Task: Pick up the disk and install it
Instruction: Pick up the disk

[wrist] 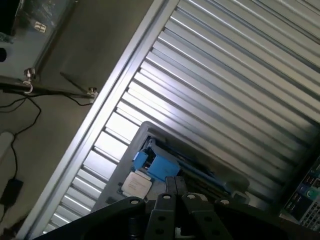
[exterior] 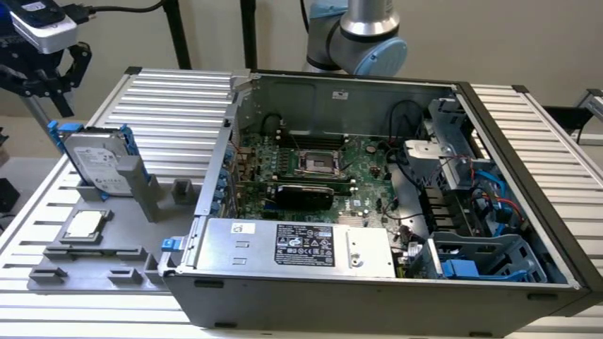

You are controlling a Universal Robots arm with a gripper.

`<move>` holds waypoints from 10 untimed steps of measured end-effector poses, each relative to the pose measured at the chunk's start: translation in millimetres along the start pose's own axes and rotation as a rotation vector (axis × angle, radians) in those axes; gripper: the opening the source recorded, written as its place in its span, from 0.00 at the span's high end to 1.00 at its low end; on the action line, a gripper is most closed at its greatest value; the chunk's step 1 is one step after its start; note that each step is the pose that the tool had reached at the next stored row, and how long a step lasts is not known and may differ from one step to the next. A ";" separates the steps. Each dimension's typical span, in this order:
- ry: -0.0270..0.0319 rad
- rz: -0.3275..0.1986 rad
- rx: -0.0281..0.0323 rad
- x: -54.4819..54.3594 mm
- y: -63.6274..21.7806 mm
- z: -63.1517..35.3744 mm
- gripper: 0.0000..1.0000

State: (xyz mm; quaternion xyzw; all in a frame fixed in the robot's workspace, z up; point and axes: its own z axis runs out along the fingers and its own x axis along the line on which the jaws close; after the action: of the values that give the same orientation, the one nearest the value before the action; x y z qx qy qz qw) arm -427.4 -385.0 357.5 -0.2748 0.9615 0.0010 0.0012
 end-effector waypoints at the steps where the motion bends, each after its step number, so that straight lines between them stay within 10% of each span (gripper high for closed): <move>1: -0.0002 -0.019 -0.0002 0.0 0.0 0.0 0.89; 10: -0.0007 -0.182 -0.0020 0.0 0.0 0.1 0.89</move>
State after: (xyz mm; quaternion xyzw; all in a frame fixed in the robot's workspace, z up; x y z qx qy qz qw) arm -427.4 -385.1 357.4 -0.3610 0.9326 0.0019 0.0013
